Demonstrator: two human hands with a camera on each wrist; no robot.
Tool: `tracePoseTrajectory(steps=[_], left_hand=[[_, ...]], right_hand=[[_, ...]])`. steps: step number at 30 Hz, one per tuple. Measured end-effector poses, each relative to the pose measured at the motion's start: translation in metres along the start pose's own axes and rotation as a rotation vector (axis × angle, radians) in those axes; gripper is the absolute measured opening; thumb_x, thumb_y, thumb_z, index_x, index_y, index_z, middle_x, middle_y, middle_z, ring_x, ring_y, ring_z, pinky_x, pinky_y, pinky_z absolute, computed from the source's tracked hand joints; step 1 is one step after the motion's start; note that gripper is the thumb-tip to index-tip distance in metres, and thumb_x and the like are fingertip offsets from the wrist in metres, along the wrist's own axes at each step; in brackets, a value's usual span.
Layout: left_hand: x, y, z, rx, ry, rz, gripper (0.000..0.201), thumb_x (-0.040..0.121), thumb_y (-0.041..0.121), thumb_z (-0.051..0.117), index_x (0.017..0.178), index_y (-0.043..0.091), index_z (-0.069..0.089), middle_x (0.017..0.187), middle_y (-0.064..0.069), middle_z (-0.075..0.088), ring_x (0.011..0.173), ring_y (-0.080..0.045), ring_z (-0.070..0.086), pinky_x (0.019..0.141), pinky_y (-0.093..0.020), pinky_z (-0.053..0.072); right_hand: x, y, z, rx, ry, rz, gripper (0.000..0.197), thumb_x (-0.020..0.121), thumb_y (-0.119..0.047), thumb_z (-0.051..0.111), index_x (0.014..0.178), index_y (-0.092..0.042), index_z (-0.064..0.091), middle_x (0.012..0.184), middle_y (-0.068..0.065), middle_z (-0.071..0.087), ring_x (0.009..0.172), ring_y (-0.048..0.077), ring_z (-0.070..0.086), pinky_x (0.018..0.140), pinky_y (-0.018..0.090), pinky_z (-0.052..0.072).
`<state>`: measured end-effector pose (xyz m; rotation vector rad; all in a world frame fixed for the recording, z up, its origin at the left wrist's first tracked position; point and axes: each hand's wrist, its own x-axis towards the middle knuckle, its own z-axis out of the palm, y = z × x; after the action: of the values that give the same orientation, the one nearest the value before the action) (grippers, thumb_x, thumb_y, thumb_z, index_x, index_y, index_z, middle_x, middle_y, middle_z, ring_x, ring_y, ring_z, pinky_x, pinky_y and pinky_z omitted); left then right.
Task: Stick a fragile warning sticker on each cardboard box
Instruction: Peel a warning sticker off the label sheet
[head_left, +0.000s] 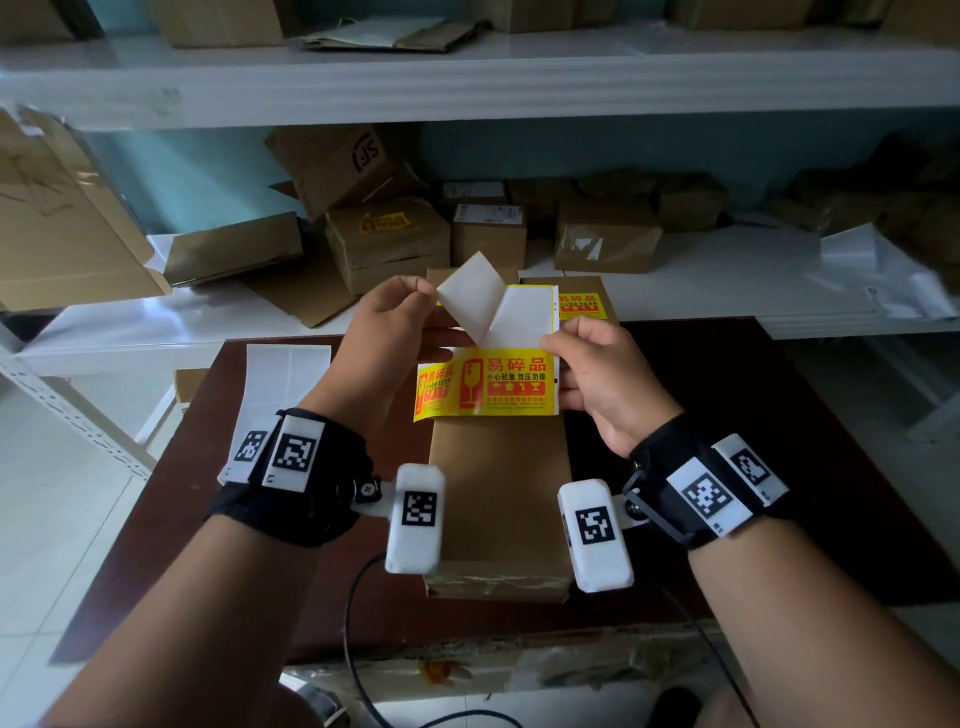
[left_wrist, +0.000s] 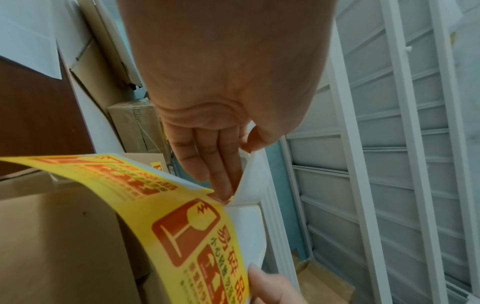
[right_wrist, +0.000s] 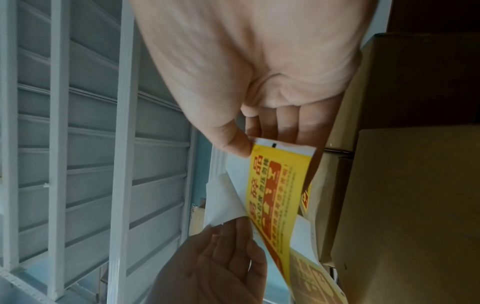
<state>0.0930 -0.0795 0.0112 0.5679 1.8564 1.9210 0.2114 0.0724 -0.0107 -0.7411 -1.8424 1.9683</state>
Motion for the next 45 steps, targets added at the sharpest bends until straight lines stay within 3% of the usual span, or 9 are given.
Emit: tracePoseTrajectory(steps=[6, 11, 16, 21, 27, 31, 34, 40, 45], left_hand=[[0.003, -0.001, -0.002, -0.152, 0.009, -0.046, 0.015, 0.105, 0.019, 0.04, 0.1, 0.015, 0.053, 0.098, -0.015, 0.071, 0.082, -0.028, 0.073, 0.071, -0.036, 0.054], [0.004, 0.001, -0.001, -0.257, 0.016, -0.078, 0.016, 0.106, 0.018, 0.036, 0.101, 0.013, 0.049, 0.096, -0.016, 0.072, 0.079, -0.032, 0.074, 0.066, -0.036, 0.057], [0.008, -0.001, -0.004, -0.301, 0.042, -0.094, 0.016, 0.106, 0.02, 0.033, 0.107, 0.012, 0.048, 0.099, -0.018, 0.073, 0.089, -0.038, 0.074, 0.076, -0.045, 0.058], [0.008, 0.001, -0.005, -0.308, 0.074, -0.052, 0.017, 0.104, 0.018, 0.033, 0.099, 0.013, 0.049, 0.104, -0.019, 0.07, 0.093, -0.039, 0.072, 0.069, -0.038, 0.058], [0.011, 0.001, -0.008, -0.322, 0.108, -0.015, 0.017, 0.104, 0.017, 0.033, 0.102, 0.011, 0.049, 0.116, -0.026, 0.067, 0.087, -0.036, 0.071, 0.064, -0.036, 0.057], [0.012, 0.002, -0.011, -0.324, 0.116, 0.006, 0.018, 0.103, 0.016, 0.033, 0.098, 0.013, 0.05, 0.103, -0.02, 0.069, 0.08, -0.031, 0.072, 0.066, -0.037, 0.057], [0.012, 0.002, -0.012, -0.321, 0.117, 0.007, 0.018, 0.103, 0.016, 0.033, 0.097, 0.014, 0.05, 0.101, -0.017, 0.07, 0.08, -0.03, 0.072, 0.066, -0.037, 0.057], [0.012, 0.001, -0.008, -0.295, 0.117, -0.015, 0.017, 0.103, 0.02, 0.033, 0.1, 0.015, 0.049, 0.115, -0.023, 0.067, 0.087, -0.033, 0.073, 0.065, -0.037, 0.057], [0.012, 0.0, -0.001, -0.277, 0.11, -0.009, 0.016, 0.103, 0.018, 0.032, 0.107, 0.011, 0.046, 0.115, -0.025, 0.068, 0.082, -0.032, 0.073, 0.065, -0.036, 0.058]], right_hand=[[0.001, 0.001, -0.003, 0.0, 0.014, 0.005, 0.007, 0.098, -0.012, 0.055, 0.096, -0.007, 0.06, 0.094, 0.014, 0.075, 0.076, 0.023, 0.072, 0.056, 0.033, 0.058], [0.002, 0.001, -0.007, 0.005, 0.031, 0.015, 0.014, 0.099, -0.012, 0.054, 0.105, -0.001, 0.061, 0.098, 0.016, 0.074, 0.083, 0.027, 0.072, 0.067, 0.042, 0.06], [0.001, 0.0, -0.01, 0.01, 0.034, 0.017, 0.016, 0.099, -0.012, 0.053, 0.105, -0.001, 0.062, 0.098, 0.015, 0.074, 0.082, 0.026, 0.072, 0.062, 0.036, 0.06], [0.001, 0.0, -0.013, 0.012, 0.025, 0.004, 0.016, 0.101, -0.011, 0.049, 0.092, -0.013, 0.062, 0.087, 0.006, 0.072, 0.071, 0.017, 0.07, 0.052, 0.029, 0.056], [0.008, 0.002, -0.019, -0.01, 0.066, 0.004, 0.021, 0.101, -0.014, 0.048, 0.113, -0.004, 0.063, 0.092, 0.01, 0.07, 0.071, 0.016, 0.068, 0.058, 0.029, 0.057], [0.012, 0.002, -0.025, -0.003, 0.094, -0.001, 0.017, 0.101, -0.016, 0.049, 0.091, -0.014, 0.062, 0.084, 0.006, 0.068, 0.07, 0.015, 0.067, 0.063, 0.031, 0.056], [0.017, 0.001, -0.033, -0.013, 0.142, -0.008, 0.022, 0.101, -0.017, 0.049, 0.08, -0.018, 0.055, 0.082, 0.006, 0.066, 0.073, 0.019, 0.066, 0.07, 0.036, 0.054], [0.032, -0.002, -0.059, 0.123, 0.284, -0.01, 0.016, 0.102, -0.015, 0.047, 0.088, -0.017, 0.055, 0.085, 0.007, 0.066, 0.073, 0.019, 0.067, 0.067, 0.033, 0.055], [0.051, 0.008, -0.089, 0.284, 0.492, 0.016, 0.009, 0.099, -0.011, 0.049, 0.097, -0.01, 0.058, 0.088, 0.013, 0.065, 0.072, 0.023, 0.067, 0.067, 0.035, 0.054]])
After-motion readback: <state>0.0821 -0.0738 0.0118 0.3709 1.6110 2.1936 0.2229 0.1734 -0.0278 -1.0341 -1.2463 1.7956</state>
